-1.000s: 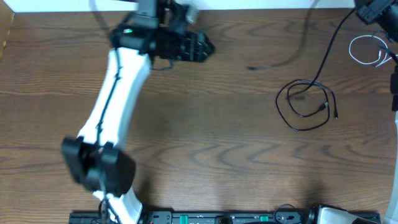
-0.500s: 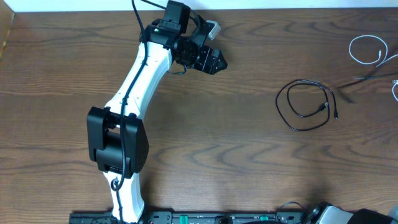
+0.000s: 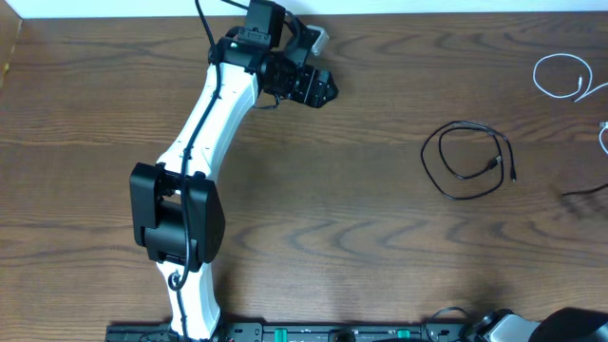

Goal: Untangle cables

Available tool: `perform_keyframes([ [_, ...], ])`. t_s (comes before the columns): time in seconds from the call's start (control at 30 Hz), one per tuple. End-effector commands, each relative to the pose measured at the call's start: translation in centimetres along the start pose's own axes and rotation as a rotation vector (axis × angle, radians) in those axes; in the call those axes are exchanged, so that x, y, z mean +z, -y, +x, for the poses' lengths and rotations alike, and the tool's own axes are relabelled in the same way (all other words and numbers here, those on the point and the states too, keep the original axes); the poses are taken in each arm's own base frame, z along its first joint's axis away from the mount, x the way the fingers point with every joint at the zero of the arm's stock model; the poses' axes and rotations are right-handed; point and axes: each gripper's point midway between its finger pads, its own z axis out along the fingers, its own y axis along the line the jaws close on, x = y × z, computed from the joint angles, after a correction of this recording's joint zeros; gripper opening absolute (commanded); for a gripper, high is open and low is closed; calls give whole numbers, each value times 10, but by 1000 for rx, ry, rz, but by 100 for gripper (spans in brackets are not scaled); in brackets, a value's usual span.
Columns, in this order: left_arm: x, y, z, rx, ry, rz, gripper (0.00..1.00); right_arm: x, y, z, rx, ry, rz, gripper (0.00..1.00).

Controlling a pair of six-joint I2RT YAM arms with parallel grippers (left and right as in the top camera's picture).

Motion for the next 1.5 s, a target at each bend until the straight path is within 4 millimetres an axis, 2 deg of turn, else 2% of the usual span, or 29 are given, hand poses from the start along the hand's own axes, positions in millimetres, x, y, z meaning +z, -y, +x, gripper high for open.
perform_keyframes([
  [0.0,-8,-25,3,10,-15,-140,79,26,55,4,-132,36,309,1],
  [0.17,-9,-28,8,2,-35,-161,79,59,110,43,-103,-116,476,1],
  [0.2,-9,-28,9,1,-37,-161,80,69,136,56,-99,-164,557,5],
  [0.23,-9,-28,9,1,-37,-161,79,74,141,60,-103,-181,564,18],
  [0.27,-9,-28,9,1,-37,-161,79,82,145,67,-106,-207,557,59],
  [0.3,-9,-28,9,1,-37,-161,80,86,147,72,-102,-226,549,89],
  [0.33,-9,-28,9,1,-37,-161,79,89,147,75,-98,-237,541,99],
  [0.4,-9,-29,9,1,-38,-167,79,93,142,78,-94,-250,512,99],
  [0.5,-10,-33,10,1,-41,-188,80,95,125,80,-97,-255,446,99],
  [0.57,-11,-39,10,2,-46,-224,86,96,109,81,-110,-256,402,99],
  [0.67,-13,-47,13,-1,-58,-271,88,95,80,85,-166,-253,340,99],
  [0.77,-13,-46,17,-7,-72,-269,88,99,44,101,-225,-293,230,99],
  [0.8,-13,-46,17,-8,-74,-269,88,102,27,114,-257,-325,177,99],
  [0.83,-13,-46,18,-8,-75,-270,89,102,18,122,-271,-344,149,99],
  [0.9,-13,-46,18,-9,-76,-270,89,103,-9,151,-308,-415,79,99],
  [1.0,-15,-50,20,-20,-80,-273,92,95,-40,197,-380,-540,-1,99],
  [1.03,-17,-53,20,-29,-78,-276,92,93,-47,207,-408,-566,-27,99],
  [1.07,-20,-59,20,-71,-68,-284,93,86,-61,230,-479,-624,-72,99],
  [1.1,-22,-63,20,-97,-63,-288,92,83,-66,240,-510,-646,-88,99],
  [1.2,-34,-84,22,-246,-33,-311,93,66,-87,285,-654,-751,-166,99],
  [1.27,-40,-94,26,-321,-26,-324,93,58,-93,304,-719,-790,-189,99],
  [1.3,-45,-101,30,-377,-24,-332,93,53,-95,322,-774,-819,-199,99],
  [1.33,-48,-104,32,-403,-25,-336,93,52,-95,329,-792,-829,-200,99],
  [1.37,-51,-109,36,-441,-28,-342,93,49,-90,349,-834,-861,-176,99],
  [1.47,-54,-113,39,-460,-32,-347,93,45,-72,382,-874,-945,-140,99],
])
